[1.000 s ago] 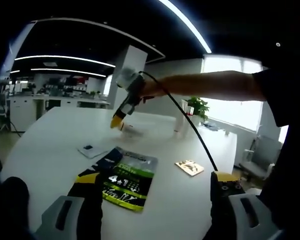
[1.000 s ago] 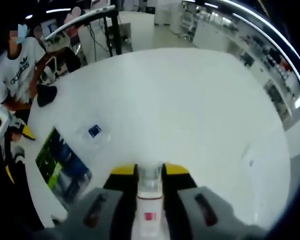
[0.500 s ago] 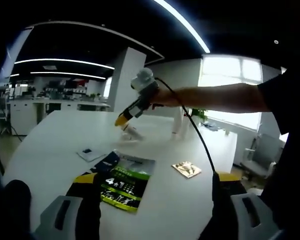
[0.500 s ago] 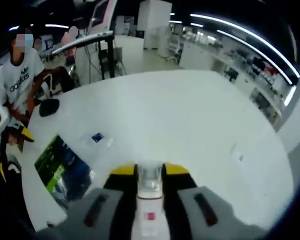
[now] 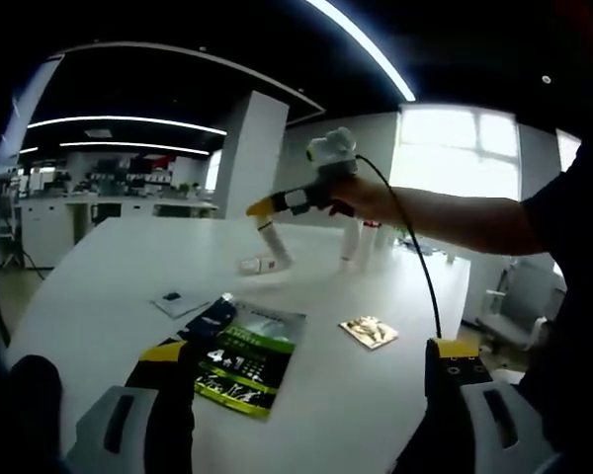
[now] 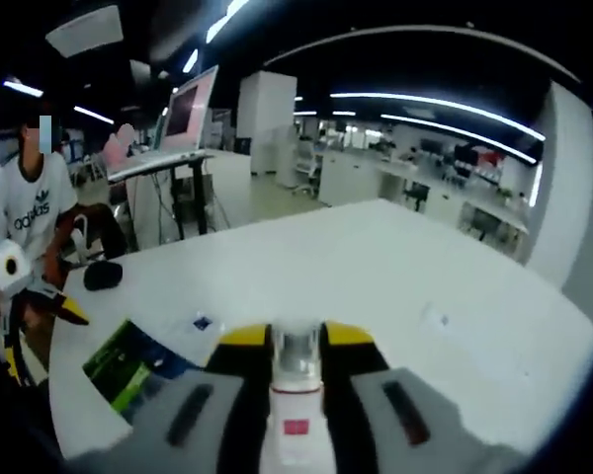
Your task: Arrange the skincare products in the storage area until every visible bottle or jar stands upright without overlapping.
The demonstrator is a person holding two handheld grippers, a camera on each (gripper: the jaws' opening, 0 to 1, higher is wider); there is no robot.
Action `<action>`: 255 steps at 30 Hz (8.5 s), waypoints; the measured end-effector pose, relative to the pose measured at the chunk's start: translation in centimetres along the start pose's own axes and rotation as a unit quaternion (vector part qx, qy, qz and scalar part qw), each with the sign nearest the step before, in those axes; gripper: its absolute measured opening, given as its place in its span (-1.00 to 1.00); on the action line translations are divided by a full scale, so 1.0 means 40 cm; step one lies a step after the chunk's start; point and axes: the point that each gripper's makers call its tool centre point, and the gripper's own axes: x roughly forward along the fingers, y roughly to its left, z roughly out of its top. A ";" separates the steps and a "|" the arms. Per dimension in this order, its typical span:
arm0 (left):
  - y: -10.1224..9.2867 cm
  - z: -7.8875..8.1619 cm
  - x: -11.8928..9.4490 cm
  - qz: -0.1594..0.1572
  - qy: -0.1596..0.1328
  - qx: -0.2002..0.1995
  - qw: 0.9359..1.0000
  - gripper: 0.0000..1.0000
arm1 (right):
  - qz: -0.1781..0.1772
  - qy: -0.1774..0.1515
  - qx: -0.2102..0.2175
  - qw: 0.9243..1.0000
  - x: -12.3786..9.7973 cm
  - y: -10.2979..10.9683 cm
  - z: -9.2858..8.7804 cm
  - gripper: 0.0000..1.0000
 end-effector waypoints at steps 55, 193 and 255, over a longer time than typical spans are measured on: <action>-0.049 -0.031 0.069 -0.049 0.045 0.010 0.998 0.98 | -0.223 -0.172 0.136 0.950 -0.548 -0.124 -0.215 -0.67; -0.074 -0.045 0.078 -0.064 0.079 0.024 0.995 0.81 | -0.409 -0.191 0.143 0.881 -0.680 -0.323 -0.444 -0.13; -0.072 -0.059 0.069 -0.062 0.067 0.010 0.996 0.84 | -0.382 -0.186 0.060 0.903 -0.681 -0.166 -0.315 1.00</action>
